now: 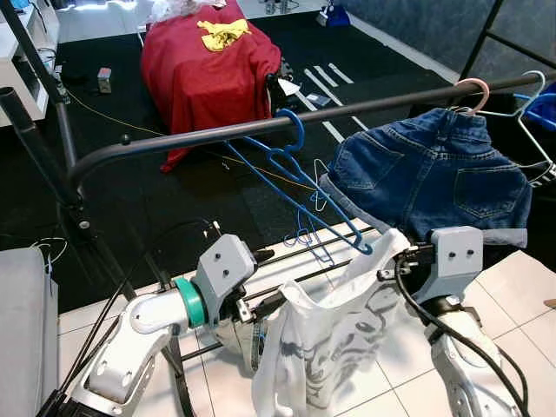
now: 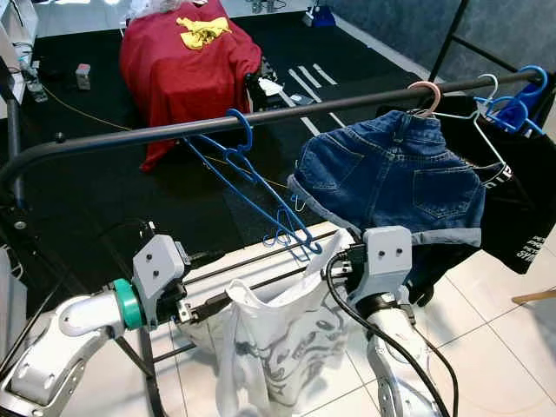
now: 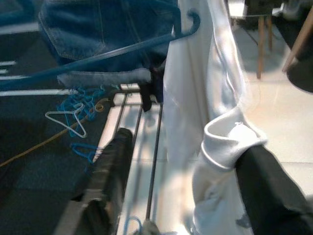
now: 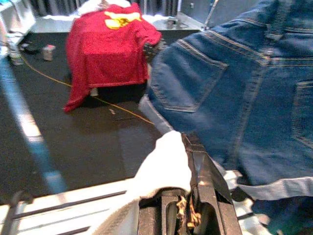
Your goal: Hang hanger
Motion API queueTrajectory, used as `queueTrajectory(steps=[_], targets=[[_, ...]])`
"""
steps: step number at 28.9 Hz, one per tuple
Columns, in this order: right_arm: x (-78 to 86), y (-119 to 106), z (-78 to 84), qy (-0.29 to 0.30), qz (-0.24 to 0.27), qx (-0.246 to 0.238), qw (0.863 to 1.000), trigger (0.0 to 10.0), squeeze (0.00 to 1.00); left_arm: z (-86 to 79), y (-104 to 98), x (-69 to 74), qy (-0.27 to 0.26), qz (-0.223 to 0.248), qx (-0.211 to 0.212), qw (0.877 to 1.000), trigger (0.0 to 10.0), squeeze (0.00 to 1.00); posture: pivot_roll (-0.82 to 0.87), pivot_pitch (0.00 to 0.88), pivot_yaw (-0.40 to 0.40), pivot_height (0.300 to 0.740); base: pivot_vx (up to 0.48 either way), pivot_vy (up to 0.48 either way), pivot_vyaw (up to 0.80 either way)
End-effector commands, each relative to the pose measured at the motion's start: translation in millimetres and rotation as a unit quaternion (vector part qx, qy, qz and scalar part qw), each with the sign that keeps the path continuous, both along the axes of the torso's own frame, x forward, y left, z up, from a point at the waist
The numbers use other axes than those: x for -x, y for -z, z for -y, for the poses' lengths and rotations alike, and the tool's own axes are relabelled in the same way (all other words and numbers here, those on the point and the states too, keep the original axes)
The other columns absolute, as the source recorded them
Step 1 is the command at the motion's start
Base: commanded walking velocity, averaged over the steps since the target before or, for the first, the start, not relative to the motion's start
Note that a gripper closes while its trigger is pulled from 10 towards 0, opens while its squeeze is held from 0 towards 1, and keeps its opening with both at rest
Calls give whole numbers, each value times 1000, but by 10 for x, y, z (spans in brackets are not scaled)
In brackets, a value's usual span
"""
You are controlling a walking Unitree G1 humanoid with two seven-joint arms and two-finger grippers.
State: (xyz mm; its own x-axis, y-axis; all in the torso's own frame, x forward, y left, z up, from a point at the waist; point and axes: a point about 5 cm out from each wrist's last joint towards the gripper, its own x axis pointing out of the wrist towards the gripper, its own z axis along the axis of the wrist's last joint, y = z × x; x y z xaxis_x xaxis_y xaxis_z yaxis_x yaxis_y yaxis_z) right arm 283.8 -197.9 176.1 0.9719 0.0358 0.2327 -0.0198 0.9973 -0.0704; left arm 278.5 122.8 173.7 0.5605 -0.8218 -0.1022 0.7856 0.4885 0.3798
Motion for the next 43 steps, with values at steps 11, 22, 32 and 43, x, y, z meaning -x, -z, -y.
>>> queueTrajectory(steps=[11, 22, 32, 43], targets=[[0, -75, 355, 90, 18, -3, 996, 10000, 0, -118, 36, 123, 78, -36, -27, 996, 10000, 0, -201, 150, 76, 740, 0, 0, 0], [37, -98, 485, 124, 23, 4, 992, 10000, 0, 507, -374, -266, -68, -75, 140, 985, 10000, 0, -205, 151, 80, 740, 0, 0, 0], [-29, -84, 362, 106, 24, -3, 994, 10000, 0, 969, -571, -509, -169, -54, 157, 971, 10000, 0, -201, 154, 99, 740, 0, 0, 0], [-26, -68, 307, 100, 24, -10, 995, 10000, 0, 636, -695, -686, -337, -24, 166, 927, 10000, 0, -190, 161, 99, 740, 0, 0, 0]])
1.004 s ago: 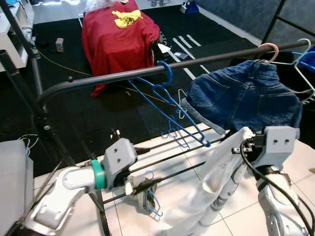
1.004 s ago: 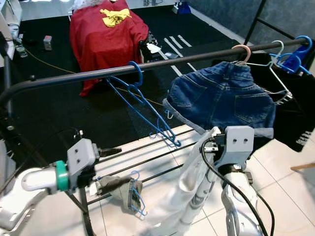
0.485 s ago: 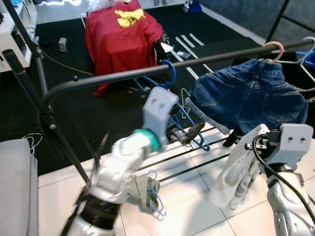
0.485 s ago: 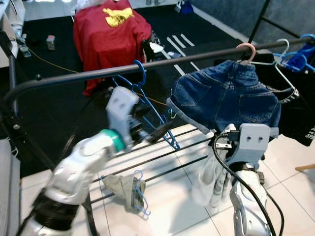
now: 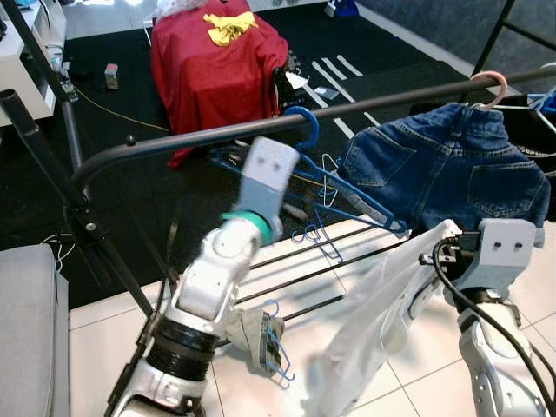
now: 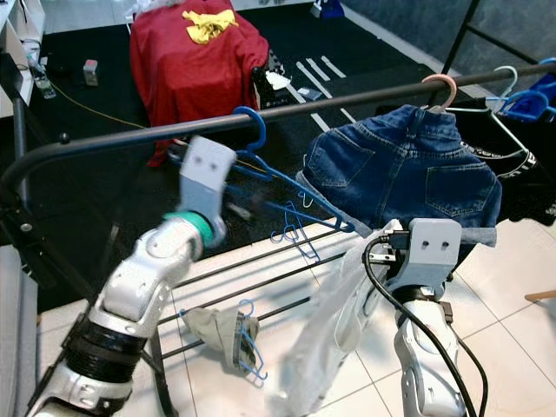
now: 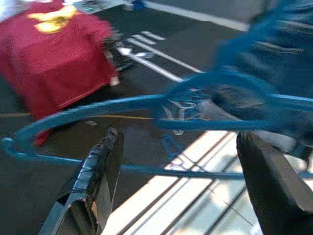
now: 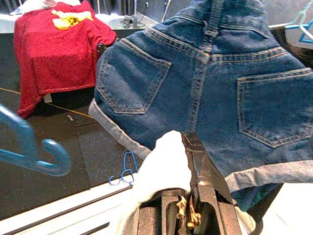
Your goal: Hang hanger
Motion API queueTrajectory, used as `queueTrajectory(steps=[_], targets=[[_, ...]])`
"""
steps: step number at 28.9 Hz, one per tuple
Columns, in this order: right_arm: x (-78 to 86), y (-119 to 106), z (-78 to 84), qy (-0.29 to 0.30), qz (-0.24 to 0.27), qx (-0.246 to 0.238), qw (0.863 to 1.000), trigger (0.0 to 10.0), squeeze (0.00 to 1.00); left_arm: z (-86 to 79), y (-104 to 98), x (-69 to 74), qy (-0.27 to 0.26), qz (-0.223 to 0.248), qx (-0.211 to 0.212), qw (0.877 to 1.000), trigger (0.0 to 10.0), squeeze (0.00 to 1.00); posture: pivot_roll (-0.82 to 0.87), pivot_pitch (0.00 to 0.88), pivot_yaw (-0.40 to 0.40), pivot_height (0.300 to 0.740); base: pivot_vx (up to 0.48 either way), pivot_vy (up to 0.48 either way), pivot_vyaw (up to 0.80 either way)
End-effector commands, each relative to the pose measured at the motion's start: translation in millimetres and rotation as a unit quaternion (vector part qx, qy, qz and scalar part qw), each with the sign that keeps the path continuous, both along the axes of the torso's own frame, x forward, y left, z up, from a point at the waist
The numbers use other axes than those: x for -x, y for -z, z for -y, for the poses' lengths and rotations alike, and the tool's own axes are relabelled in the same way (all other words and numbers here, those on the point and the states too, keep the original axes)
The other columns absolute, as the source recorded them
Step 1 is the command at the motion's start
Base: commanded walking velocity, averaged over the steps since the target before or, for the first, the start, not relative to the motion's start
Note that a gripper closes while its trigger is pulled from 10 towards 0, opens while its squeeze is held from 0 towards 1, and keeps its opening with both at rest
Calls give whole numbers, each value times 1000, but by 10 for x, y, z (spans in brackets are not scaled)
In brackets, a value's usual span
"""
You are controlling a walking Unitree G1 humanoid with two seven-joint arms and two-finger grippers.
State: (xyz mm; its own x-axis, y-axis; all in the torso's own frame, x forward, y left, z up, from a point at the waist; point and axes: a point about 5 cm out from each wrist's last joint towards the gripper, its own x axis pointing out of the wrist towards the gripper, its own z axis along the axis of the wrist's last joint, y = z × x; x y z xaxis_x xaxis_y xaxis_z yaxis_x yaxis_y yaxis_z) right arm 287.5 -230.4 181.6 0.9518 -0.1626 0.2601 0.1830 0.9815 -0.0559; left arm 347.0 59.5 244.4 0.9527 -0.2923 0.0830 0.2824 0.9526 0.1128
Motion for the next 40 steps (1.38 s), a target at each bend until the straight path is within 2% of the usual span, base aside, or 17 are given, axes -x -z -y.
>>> queueTrajectory(steps=[1, 6, 10, 12, 15, 19, 20, 21, 22, 25, 27, 28, 30, 31, 33, 37, 40], targets=[[8, -11, -19, -2, 10, -2, 1000, 10000, 0, 31, -19, 14, 3, -27, 32, 999, 10000, 0, -186, 163, 93, 740, 0, 0, 0], [-8, -8, -28, -6, 8, -1, 1000, 10000, 0, 87, -54, 29, 2, -33, 50, 998, 10000, 0, -186, 161, 92, 740, 0, 0, 0], [-53, -28, -205, -71, 5, 32, 997, 10000, 0, 136, -82, 31, 8, -35, 66, 997, 10000, 0, -186, 159, 87, 740, 0, 0, 0], [-78, -79, -226, -81, 11, 52, 995, 10000, 0, 100, -103, 28, 9, -26, 63, 998, 10000, 0, -182, 159, 84, 740, 0, 0, 0], [-177, -268, -64, -68, 32, 61, 995, 10000, 0, -120, -130, 15, -10, -9, 52, 999, 10000, 0, -181, 159, 86, 740, 0, 0, 0], [-200, -290, -48, -71, 33, 62, 995, 10000, 0, -164, -135, 12, -18, -7, 52, 998, 10000, 0, -181, 159, 86, 740, 0, 0, 0], [-270, -290, -137, -114, 22, 65, 991, 10000, 0, -269, -159, 12, -35, -1, 51, 998, 10000, 0, -170, 159, 83, 740, 0, 0, 0], [-270, -290, -137, -114, 22, 65, 991, 10000, 0, -269, -159, 12, -35, -1, 51, 998, 10000, 0, -170, 159, 83, 740, 0, 0, 0], [-339, -278, -274, -166, 11, 72, 983, 10000, 0, -389, -183, 16, -54, 7, 42, 998, 10000, 0, -156, 158, 78, 740, 0, 0, 0], [-384, -252, -406, -215, -3, 71, 974, 10000, 0, -465, -199, 21, -66, 13, 35, 997, 10000, 0, -153, 157, 76, 740, 0, 0, 0], [-374, -144, -740, -316, -30, 79, 945, 10000, 0, -620, -233, 45, -90, 23, 23, 995, 10000, 0, -127, 153, 62, 740, 0, 0, 0], [-347, -104, -841, -348, -39, 79, 934, 10000, 0, -656, -243, 54, -96, 26, 21, 995, 10000, 0, -127, 153, 62, 740, 0, 0, 0], [-272, -33, -982, -393, -52, 81, 914, 10000, 0, -699, -251, 63, -102, 28, 19, 994, 10000, 0, -125, 155, 61, 740, 0, 0, 0], [-272, -33, -982, -393, -52, 81, 914, 10000, 0, -699, -251, 63, -102, 28, 19, 994, 10000, 0, -125, 155, 61, 740, 0, 0, 0], [-170, 41, -1102, -438, -63, 90, 893, 10000, 0, -726, -253, 64, -107, 27, 21, 994, 10000, 0, -131, 153, 65, 740, 0, 0, 0], [-137, 44, -1137, -454, -63, 90, 884, 10000, 0, -729, -268, 64, -109, 31, 22, 993, 10000, 0, -139, 150, 69, 740, 0, 0, 0], [-181, -16, -1084, -439, -53, 93, 892, 10000, 0, -752, -323, 69, -102, 39, 10, 994, 10000, 0, -141, 149, 69, 740, 0, 0, 0]])
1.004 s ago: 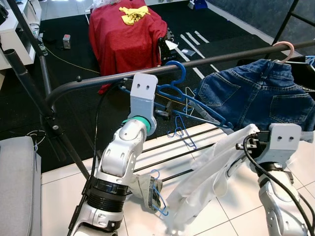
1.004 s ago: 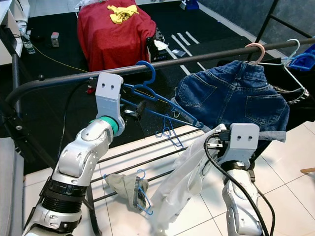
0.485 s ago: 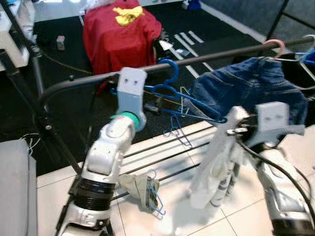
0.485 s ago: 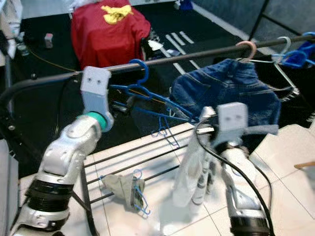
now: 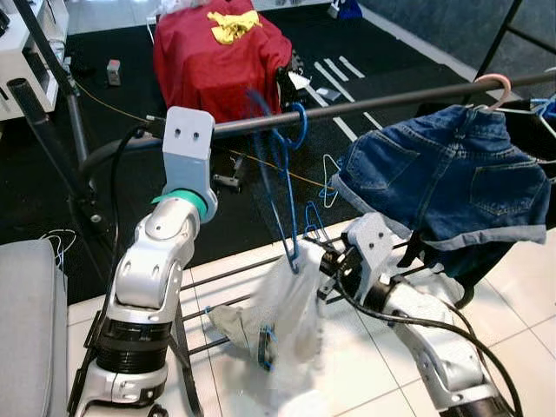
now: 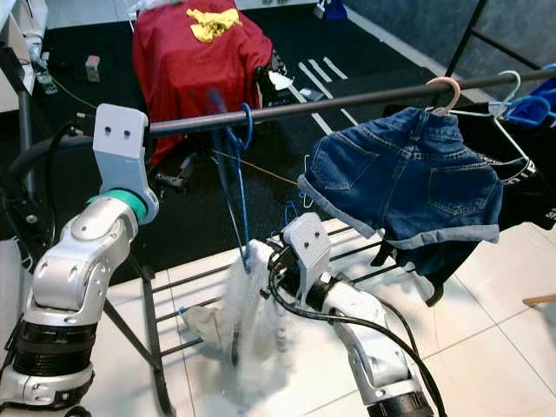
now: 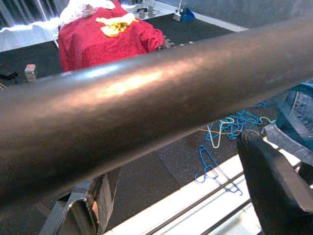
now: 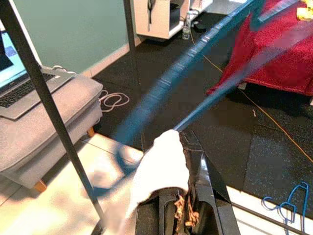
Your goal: Hang hanger
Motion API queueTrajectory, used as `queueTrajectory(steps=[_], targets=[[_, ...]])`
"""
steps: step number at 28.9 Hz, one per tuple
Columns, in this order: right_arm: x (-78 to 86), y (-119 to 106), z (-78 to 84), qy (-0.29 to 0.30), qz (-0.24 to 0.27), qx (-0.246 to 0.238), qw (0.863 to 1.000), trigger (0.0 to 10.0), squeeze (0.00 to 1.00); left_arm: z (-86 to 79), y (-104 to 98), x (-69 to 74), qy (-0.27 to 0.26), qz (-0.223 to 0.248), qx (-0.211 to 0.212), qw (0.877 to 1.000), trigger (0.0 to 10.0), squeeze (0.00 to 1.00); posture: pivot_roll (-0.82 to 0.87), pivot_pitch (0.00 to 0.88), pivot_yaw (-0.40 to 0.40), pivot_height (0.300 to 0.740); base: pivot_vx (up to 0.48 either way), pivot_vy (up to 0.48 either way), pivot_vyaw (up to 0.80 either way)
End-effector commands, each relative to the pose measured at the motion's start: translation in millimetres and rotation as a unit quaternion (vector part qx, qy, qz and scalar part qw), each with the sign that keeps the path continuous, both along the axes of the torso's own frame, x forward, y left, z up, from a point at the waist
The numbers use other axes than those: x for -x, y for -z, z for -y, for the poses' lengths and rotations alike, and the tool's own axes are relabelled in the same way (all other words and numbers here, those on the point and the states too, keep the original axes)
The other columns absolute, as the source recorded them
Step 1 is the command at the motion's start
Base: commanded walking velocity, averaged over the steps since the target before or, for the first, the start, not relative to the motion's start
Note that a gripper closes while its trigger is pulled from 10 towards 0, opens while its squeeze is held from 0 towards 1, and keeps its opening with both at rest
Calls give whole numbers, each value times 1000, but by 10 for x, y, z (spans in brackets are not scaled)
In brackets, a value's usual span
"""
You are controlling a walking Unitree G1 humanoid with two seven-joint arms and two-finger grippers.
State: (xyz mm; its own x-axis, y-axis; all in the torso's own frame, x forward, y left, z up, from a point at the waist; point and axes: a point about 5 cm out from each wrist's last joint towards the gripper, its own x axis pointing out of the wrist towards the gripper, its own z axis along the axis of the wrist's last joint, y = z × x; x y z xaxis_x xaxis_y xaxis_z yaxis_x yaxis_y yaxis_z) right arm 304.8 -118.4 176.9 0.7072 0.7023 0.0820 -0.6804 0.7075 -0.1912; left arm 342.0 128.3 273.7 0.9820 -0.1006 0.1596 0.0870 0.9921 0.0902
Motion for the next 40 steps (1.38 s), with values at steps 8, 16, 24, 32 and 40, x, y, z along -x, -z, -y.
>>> queueTrajectory(steps=[8, 16, 24, 32, 40], targets=[[-60, -87, 102, 21, 20, -5, 1000, 10000, 0, -51, -82, 39, 20, -11, -5, 1000, 10000, 0, -137, 144, 68, 740, 0, 0, 0], [-76, -73, 146, 29, 18, -3, 999, 10000, 0, 367, -46, 166, 160, -37, -5, 986, 10000, 0, -149, 137, 69, 740, 0, 0, 0], [-86, -78, 200, 44, 21, 1, 999, 10000, 0, 973, 129, 192, 249, -58, -54, 965, 10000, 0, -164, 135, 78, 740, 0, 0, 0], [-110, -129, 177, 44, 31, -4, 999, 10000, 0, 1208, 272, 52, 169, -63, -98, 979, 10000, 0, -174, 136, 88, 740, 0, 0, 0], [-81, -138, 155, 44, 33, -12, 998, 10000, 0, 900, 281, -222, 45, -62, -87, 993, 9529, 0, -173, 137, 96, 740, 0, 0, 0]])
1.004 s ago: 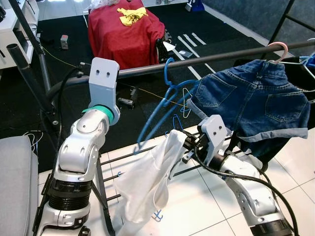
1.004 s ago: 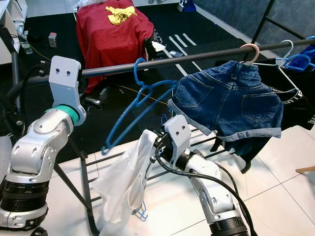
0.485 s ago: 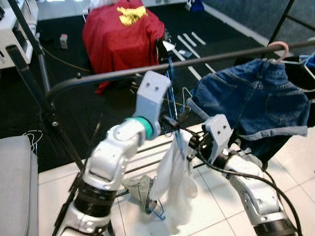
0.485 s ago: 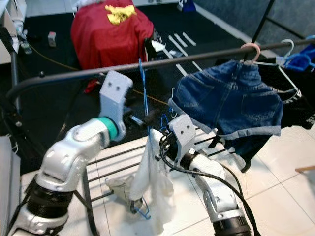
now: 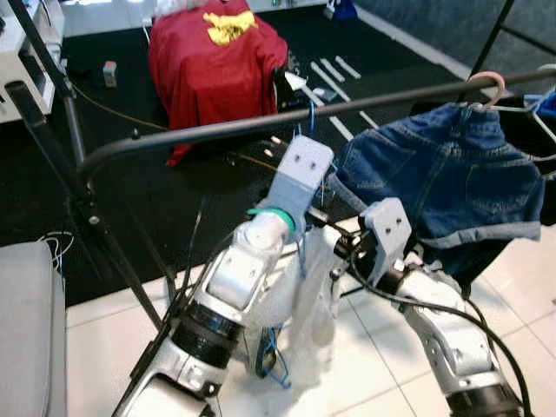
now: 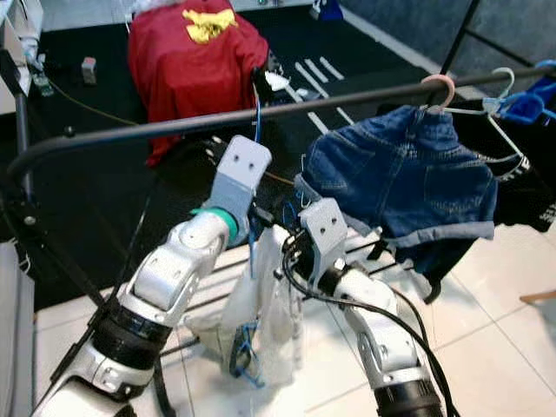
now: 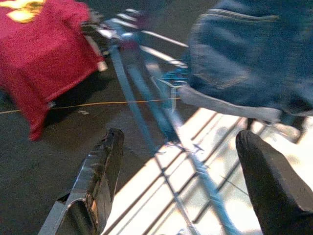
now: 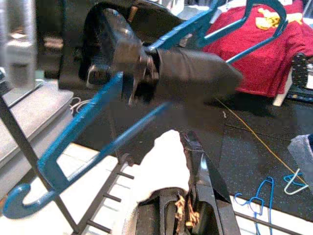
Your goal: Hang hanger
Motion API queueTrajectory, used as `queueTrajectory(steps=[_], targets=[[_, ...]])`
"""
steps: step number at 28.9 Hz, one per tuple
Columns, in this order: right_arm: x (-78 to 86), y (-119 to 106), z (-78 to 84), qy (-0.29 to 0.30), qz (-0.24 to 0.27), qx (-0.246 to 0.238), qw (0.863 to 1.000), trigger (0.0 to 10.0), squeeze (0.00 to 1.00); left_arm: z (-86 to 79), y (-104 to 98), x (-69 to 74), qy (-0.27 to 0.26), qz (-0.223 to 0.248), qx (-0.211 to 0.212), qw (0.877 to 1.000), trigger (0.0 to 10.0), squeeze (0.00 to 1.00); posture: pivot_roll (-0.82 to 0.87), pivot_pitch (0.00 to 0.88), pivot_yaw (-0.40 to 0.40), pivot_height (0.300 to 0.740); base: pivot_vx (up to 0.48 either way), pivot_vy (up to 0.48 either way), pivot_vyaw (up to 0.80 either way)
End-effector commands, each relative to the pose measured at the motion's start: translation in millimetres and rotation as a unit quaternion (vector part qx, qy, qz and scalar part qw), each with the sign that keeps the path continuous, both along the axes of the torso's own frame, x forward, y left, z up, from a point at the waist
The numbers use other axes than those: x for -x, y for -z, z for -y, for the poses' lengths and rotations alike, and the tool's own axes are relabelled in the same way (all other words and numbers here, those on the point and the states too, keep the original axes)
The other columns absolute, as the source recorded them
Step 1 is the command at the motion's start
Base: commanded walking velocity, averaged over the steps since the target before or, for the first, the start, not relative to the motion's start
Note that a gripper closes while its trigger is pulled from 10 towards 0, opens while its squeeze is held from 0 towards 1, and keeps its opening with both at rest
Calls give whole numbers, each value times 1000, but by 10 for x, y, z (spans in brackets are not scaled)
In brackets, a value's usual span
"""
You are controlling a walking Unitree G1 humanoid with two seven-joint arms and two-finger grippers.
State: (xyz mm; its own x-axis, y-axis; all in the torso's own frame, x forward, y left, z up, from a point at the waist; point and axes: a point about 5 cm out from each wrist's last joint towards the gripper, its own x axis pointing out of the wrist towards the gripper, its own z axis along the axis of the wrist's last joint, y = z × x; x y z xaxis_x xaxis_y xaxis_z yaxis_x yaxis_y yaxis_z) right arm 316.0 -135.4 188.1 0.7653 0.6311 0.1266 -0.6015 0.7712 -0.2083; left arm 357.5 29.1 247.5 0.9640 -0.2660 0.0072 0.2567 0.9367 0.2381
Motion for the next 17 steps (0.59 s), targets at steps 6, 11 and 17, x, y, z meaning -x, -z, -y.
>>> queueTrajectory(steps=[6, 11, 17], targets=[[49, -11, -37, -6, 8, -7, 1000, 10000, 0, -257, -49, -219, -75, 9, 14, 997, 8000, 0, -172, 139, 94, 740, 0, 0, 0], [57, -1, -50, -6, 7, -8, 1000, 10000, 0, -244, -94, -266, -78, 17, 16, 997, 4627, 0, -174, 141, 96, 740, 0, 0, 0], [65, 4, -54, -6, 6, -10, 1000, 10000, 0, -170, -118, -263, -63, 19, 25, 998, 2824, 0, -176, 143, 97, 740, 0, 0, 0]])
